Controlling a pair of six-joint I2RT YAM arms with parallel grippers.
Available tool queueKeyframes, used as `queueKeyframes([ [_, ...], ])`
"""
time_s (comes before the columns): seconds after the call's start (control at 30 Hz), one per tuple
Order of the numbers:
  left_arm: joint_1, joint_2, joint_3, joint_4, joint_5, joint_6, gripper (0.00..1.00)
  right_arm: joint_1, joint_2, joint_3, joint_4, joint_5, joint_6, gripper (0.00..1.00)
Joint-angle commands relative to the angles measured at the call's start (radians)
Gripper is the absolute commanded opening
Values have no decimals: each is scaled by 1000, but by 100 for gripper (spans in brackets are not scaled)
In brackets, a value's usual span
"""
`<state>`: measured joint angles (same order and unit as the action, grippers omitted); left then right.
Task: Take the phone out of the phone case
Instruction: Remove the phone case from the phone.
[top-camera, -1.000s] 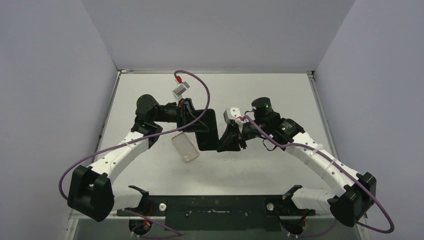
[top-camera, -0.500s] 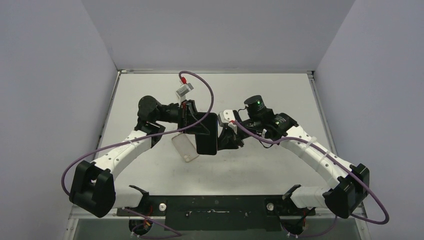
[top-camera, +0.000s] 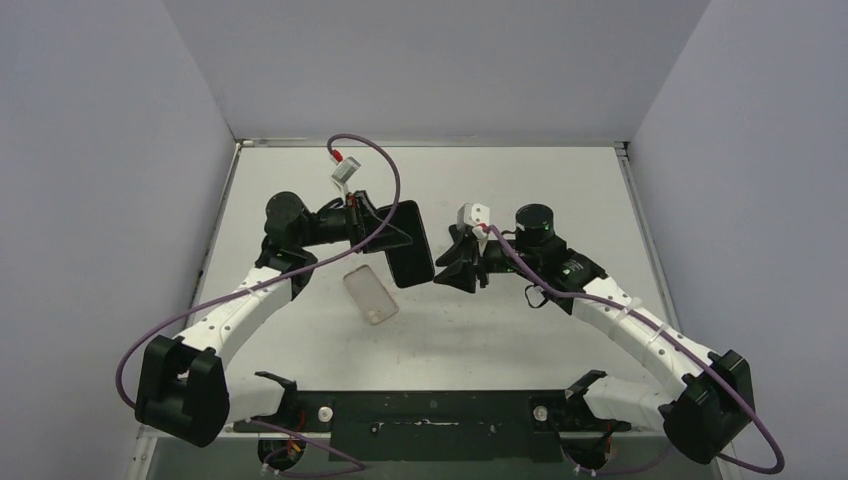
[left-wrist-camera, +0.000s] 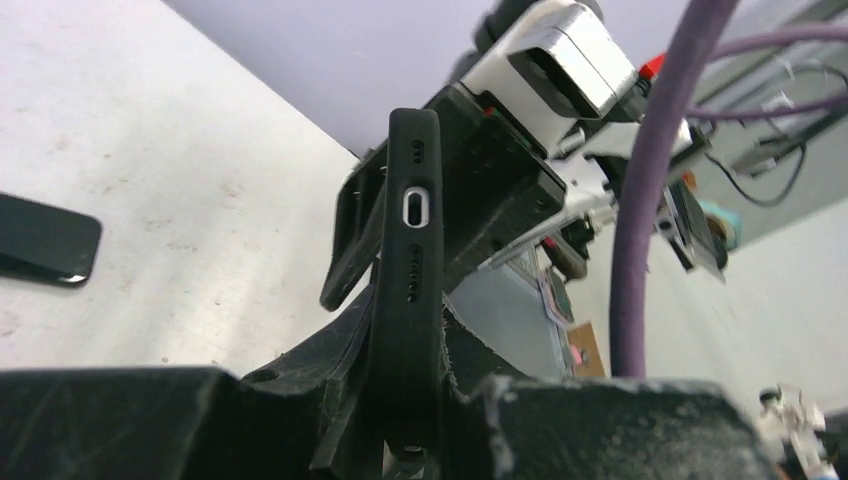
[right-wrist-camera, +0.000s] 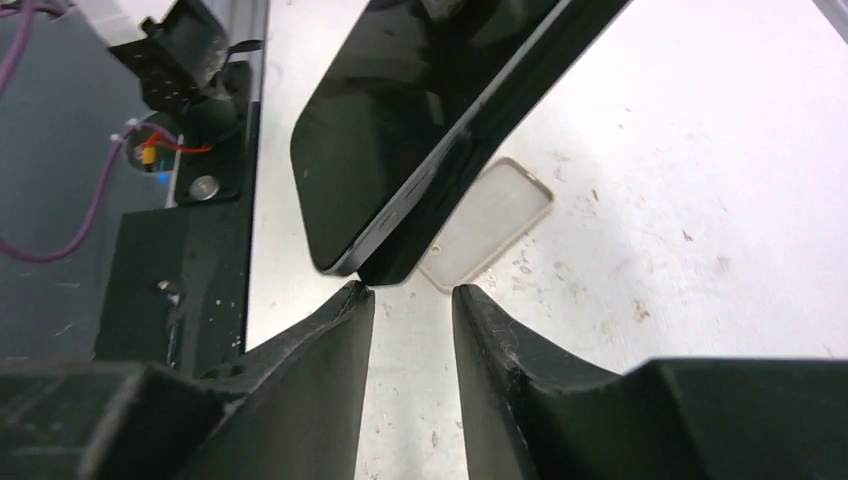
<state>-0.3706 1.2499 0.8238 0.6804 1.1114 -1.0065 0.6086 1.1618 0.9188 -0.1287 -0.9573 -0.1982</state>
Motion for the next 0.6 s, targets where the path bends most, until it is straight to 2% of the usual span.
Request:
queueKeyframes([
  [0.0,39,-48,-16,-49,-144,-4,0,-31,-56,-84,242,146,212,38],
  [0.17,59,-39,-48,-52,-276,-24,0,-37,-138,-170,356,189,437,55],
  [0.3,58,-28,-96,49,-335,-112,0,-34,-186,-243,492,247,646,69],
  [0.43,55,-24,-125,67,-352,-139,0,-34,-181,-284,579,293,829,72],
  [0.57,47,-21,-152,117,-367,-184,0,-28,-152,-309,688,320,990,69],
])
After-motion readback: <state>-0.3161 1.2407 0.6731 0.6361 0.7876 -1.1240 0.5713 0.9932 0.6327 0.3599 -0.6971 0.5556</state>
